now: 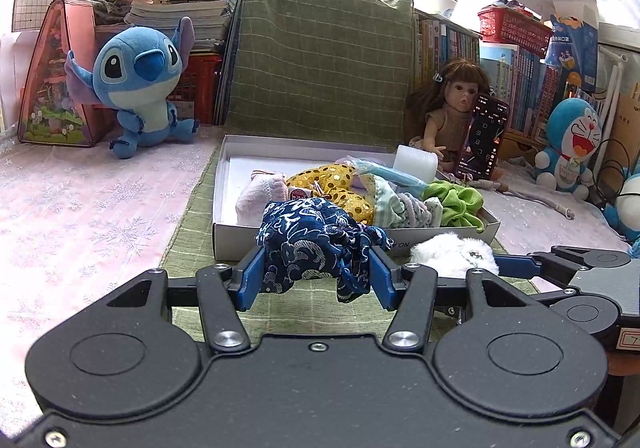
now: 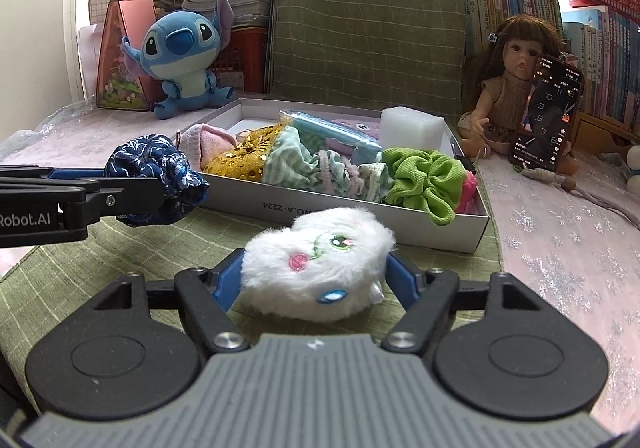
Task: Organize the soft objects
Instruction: 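Lift and carry the pouch and fluffy toy over the box with both grippers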
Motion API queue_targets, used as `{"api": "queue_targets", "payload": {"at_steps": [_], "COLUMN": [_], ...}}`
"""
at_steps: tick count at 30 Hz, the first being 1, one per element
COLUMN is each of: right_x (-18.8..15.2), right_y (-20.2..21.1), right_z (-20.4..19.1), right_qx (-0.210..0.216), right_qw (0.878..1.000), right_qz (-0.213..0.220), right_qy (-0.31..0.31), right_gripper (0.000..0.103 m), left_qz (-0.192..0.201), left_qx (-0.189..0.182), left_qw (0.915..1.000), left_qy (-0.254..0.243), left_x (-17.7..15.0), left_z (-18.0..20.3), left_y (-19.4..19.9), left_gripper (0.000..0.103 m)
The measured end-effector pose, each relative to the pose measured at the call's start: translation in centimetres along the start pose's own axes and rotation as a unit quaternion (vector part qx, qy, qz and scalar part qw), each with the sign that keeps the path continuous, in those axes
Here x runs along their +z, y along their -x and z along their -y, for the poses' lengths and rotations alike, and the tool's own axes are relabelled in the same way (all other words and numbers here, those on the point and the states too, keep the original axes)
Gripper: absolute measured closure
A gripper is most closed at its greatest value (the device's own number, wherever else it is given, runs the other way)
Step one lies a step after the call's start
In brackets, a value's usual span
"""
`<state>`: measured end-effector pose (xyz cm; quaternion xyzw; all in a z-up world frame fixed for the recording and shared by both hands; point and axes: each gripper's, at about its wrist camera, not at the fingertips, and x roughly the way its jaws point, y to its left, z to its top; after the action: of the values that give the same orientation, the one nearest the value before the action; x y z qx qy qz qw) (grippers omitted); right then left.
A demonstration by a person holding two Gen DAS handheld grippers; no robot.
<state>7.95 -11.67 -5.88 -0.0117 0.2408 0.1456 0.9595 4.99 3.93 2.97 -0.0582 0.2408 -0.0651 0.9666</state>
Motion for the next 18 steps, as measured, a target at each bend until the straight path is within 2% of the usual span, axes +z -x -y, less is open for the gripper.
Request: {"api": "queue_targets", "payload": {"at_steps": [9,13,15,18], "right_x": [0.8,1.9,2.5,3.5], "right_y": [1.2,1.8,1.8,1.6], "right_z": [-0.4,-0.1,0.2,0.9], "right_qx": [-0.001,-0.004,-0.008,-0.011], "right_qw": [1.0,0.999,0.999,0.999], "right_qz": [0.024,0.039,0.045,0.047], "right_qy": [0.006,0.003,-0.004,-0.019], "right_gripper": [0.029,0.039,0.048,0.05], "left_qz": [0.01,0.016,0.019,0.023], "left_qx": [-0.002,-0.004,-0.002,0.001], "left_qw": [0.9999,0.9999,0.9998,0.9997], "left_qy": [-0.003,0.003,0.004,0.004], "left_x": [1.1,2.6,3.3,3.8], "left_z": [0.0,-0.3,-0.5,-0.5], "left_y": [-0.2,-0.8,-1.2,-1.4], "left_gripper": [0.05,0.05,0.05,0.05]}}
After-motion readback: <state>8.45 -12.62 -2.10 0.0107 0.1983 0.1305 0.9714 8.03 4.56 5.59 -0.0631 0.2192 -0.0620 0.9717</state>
